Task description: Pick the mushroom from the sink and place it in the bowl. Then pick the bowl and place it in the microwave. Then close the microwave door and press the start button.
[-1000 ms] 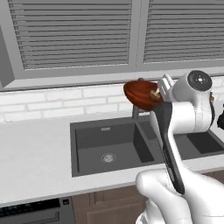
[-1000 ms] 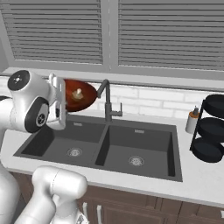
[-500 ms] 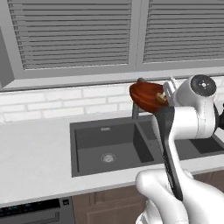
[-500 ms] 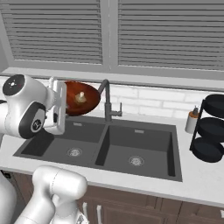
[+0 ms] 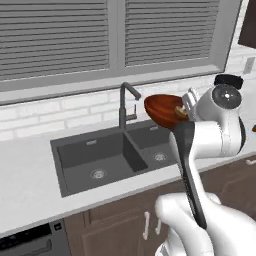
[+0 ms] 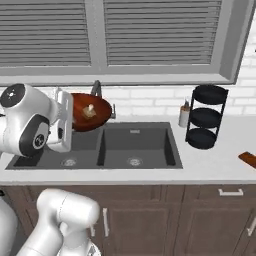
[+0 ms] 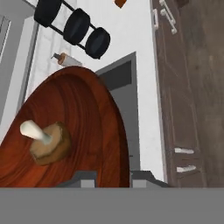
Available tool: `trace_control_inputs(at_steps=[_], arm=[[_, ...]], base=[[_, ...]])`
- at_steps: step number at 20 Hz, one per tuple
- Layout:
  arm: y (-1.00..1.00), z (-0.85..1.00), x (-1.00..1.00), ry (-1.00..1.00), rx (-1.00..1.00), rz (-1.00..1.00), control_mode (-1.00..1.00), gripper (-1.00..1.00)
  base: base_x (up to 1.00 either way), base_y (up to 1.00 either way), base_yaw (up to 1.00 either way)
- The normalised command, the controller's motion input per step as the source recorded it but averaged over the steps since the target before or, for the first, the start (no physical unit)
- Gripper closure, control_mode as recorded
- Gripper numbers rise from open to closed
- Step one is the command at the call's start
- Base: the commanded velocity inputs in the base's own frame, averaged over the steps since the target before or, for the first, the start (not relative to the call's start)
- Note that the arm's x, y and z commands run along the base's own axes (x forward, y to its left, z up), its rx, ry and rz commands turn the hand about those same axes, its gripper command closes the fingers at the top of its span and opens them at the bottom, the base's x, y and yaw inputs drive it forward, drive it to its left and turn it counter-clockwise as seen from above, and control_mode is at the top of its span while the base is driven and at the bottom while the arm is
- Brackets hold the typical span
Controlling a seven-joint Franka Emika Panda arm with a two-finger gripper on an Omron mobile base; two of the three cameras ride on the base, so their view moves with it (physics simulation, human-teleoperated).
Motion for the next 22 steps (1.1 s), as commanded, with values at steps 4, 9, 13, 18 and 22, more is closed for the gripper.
trace_control_inputs(at_steps=[4, 9, 13, 18, 22], arm=[[0.00, 0.00, 0.00, 0.00, 0.00, 0.00, 1.00, 1.00], [0.00, 0.00, 0.00, 0.00, 0.00, 0.00, 1.00, 1.00], [0.00, 0.00, 0.00, 0.00, 0.00, 0.00, 1.00, 1.00], [0.00, 0.00, 0.00, 0.00, 0.00, 0.00, 1.00, 1.00], [0.00, 0.00, 0.00, 0.00, 0.00, 0.00, 1.00, 1.00]], base=[[-0.52, 0.15, -0.90], [-0.40, 0.03, -0.89], [-0.01, 0.00, -1.00], [0.00, -0.10, -0.95], [0.00, -0.29, -0.88]])
